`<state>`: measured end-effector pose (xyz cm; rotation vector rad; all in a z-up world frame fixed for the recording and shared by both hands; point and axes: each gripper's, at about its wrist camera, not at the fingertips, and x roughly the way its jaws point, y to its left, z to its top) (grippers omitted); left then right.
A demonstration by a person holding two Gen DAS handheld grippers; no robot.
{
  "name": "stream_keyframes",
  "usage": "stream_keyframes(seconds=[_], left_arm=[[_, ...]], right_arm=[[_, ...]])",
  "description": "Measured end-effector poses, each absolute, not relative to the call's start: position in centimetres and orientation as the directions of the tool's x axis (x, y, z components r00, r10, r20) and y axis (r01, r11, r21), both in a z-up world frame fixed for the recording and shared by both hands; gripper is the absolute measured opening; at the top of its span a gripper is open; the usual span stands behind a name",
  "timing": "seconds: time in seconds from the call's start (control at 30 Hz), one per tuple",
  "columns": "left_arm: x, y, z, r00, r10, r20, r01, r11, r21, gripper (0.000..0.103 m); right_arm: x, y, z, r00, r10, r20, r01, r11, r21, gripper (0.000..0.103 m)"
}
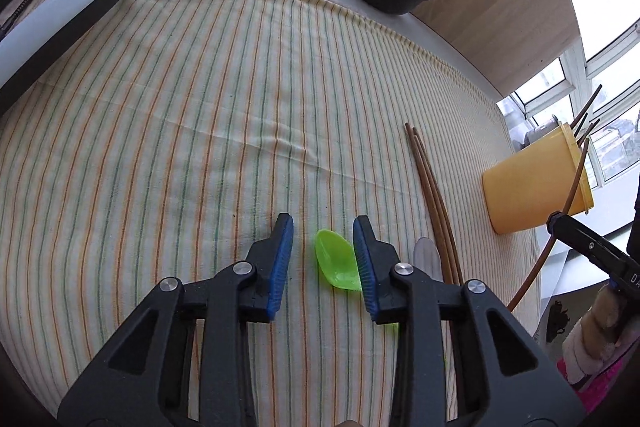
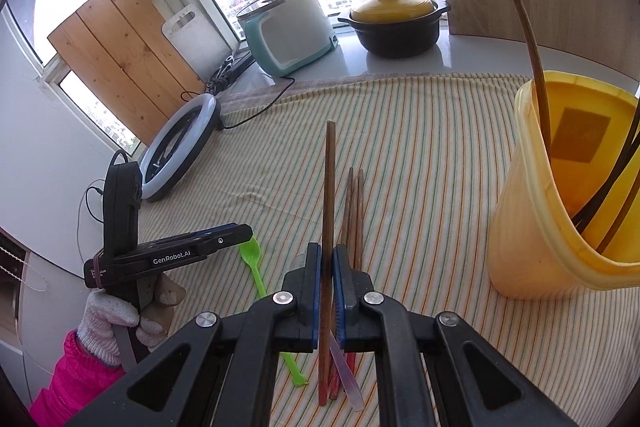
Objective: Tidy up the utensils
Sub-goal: 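Lift the green spoon with the left tool while the right tool lifts its chopstick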
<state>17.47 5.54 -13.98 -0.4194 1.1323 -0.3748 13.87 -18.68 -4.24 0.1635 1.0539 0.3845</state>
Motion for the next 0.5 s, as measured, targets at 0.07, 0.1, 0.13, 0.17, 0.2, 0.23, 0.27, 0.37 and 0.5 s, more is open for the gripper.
stream_keyframes(seconds=[0.07, 0.1, 0.13, 0.17, 0.2, 0.23, 0.27, 0.37, 0.5], left_arm=[[17.3, 5.2, -14.1, 0.377, -0.488, -0.787, 0.084, 0.865, -0.495, 0.021], [17.2, 5.0, -14.0, 0.382, -0.484, -0.787, 0.091, 0.868, -0.489, 0.021], [17.1, 4.9, -14.0, 0.387, -0.477, -0.789, 0.096, 0.872, -0.481, 0.016], [17.0, 4.8, -14.0, 0.386, -0.473, -0.792, 0.097, 0.875, -0.475, 0.011], [17.0, 4.7, -14.1, 0.385, -0.470, -0.795, 0.098, 0.877, -0.471, 0.004], [16.9, 4.6, -14.1, 0.390, -0.463, -0.796, 0.102, 0.881, -0.463, 0.002], [16.9, 4.4, -14.0, 0.397, -0.453, -0.798, 0.109, 0.887, -0.449, 0.002], [16.7, 4.3, -13.6, 0.417, -0.444, -0.793, 0.110, 0.891, -0.441, 0.001], [16.3, 4.7, -11.8, 0.461, -0.441, -0.770, 0.121, 0.891, -0.438, 0.000]], right_arm=[[13.9, -18.7, -4.3, 0.436, 0.384, -0.814, -0.227, 0.922, 0.314, 0.004], [13.9, -18.8, -4.3, 0.436, 0.383, -0.815, -0.225, 0.923, 0.313, 0.004], [14.0, -18.8, -4.4, 0.436, 0.382, -0.815, -0.223, 0.923, 0.313, 0.004], [14.0, -18.8, -4.4, 0.435, 0.381, -0.815, -0.222, 0.923, 0.314, 0.004], [14.0, -18.8, -4.5, 0.435, 0.380, -0.816, -0.220, 0.924, 0.313, 0.004], [14.0, -18.8, -4.5, 0.436, 0.379, -0.816, -0.218, 0.924, 0.313, 0.004], [14.0, -18.8, -4.5, 0.436, 0.380, -0.816, -0.217, 0.924, 0.314, 0.004], [13.9, -19.0, -4.4, 0.440, 0.379, -0.814, -0.213, 0.925, 0.315, 0.004], [13.6, -19.4, -3.9, 0.454, 0.381, -0.805, -0.209, 0.924, 0.320, 0.004]])
